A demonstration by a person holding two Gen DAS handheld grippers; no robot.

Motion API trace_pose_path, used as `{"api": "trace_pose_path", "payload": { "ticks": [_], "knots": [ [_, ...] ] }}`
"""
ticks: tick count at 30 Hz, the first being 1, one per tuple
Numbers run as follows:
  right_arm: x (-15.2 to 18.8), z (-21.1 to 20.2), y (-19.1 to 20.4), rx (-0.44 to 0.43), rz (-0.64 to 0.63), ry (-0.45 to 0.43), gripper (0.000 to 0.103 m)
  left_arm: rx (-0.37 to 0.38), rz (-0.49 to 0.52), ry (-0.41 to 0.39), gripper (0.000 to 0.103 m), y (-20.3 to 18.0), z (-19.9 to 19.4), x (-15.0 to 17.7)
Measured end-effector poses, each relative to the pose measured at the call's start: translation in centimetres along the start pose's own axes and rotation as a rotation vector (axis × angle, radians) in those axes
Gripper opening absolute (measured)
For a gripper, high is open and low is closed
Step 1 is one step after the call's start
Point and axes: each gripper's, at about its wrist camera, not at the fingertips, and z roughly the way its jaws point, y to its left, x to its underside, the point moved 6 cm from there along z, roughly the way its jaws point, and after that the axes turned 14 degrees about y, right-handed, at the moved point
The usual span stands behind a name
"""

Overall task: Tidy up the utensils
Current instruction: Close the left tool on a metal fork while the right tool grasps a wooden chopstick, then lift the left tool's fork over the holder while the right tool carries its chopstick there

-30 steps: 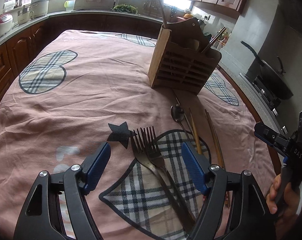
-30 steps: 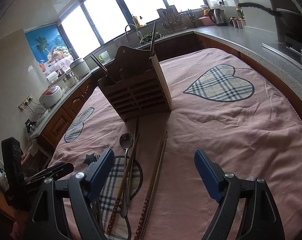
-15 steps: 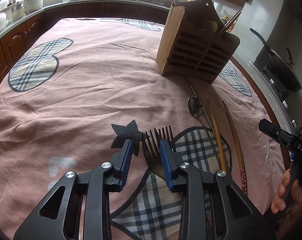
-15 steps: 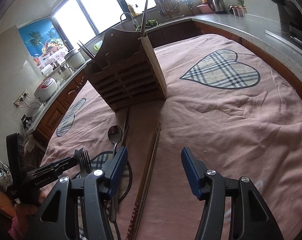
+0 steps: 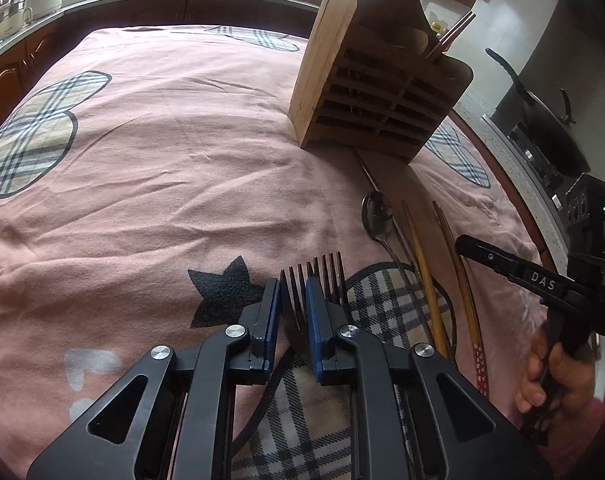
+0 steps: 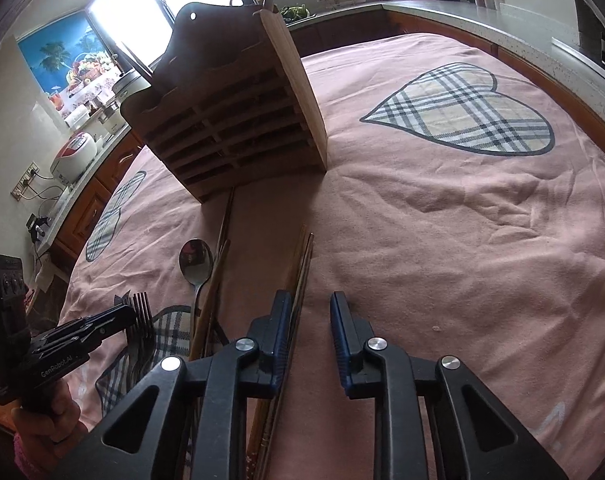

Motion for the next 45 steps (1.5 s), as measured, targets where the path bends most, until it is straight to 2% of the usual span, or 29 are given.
{"api": "trace_pose_path", "payload": {
  "ticks": [4, 7, 16, 19, 25, 28, 30, 38, 45],
  "knots": [
    [-0.8, 0.6, 0.5, 0.043, -0.019, 0.01, 0.012, 0.02, -0.004, -0.001, 0.01, 0.2, -0.1, -0.1],
    [-1.4, 1.1, 0.8, 0.082, -0.04, 0.03, 0.006, 0.02, 0.007, -0.012, 0.005, 0.4, -0.9, -0.1],
    [-1.6, 1.4, 1.2, 0.124, -0.073, 0.063, 0.008, 0.025, 0.019, 0.02, 0.004, 1.2, -1.0, -0.3],
    [-2.0, 1.6, 1.3, 0.123, -0.075, 0.07, 0.008, -0.002, 0.023, 0.05, 0.017, 1.0, -0.2, -0.5],
    [-2.7, 2.0, 1.4, 0.117, -0.072, 0.084, 0.008, -0.017, 0.039, 0.067, 0.019, 0.9, 0.4, -0.8],
    [-2.8, 2.1, 1.3, 0.108, -0.069, 0.083, 0.008, -0.032, 0.064, 0.061, 0.016, 0.6, 0.4, -0.8],
    [-2.8, 2.0, 1.1, 0.106, -0.068, 0.08, 0.008, -0.032, 0.066, 0.062, 0.004, 0.4, 0.3, -0.7],
    [-2.1, -0.7, 1.6, 0.037, -0.059, 0.025, 0.005, -0.028, 0.063, -0.022, 0.002, -0.1, -3.0, -0.4],
    [-1.6, -5.9, 2.5, -0.012, -0.076, -0.092, 0.004, -0.022, 0.06, -0.134, 0.002, -0.8, -7.7, -0.2]
  ]
}}
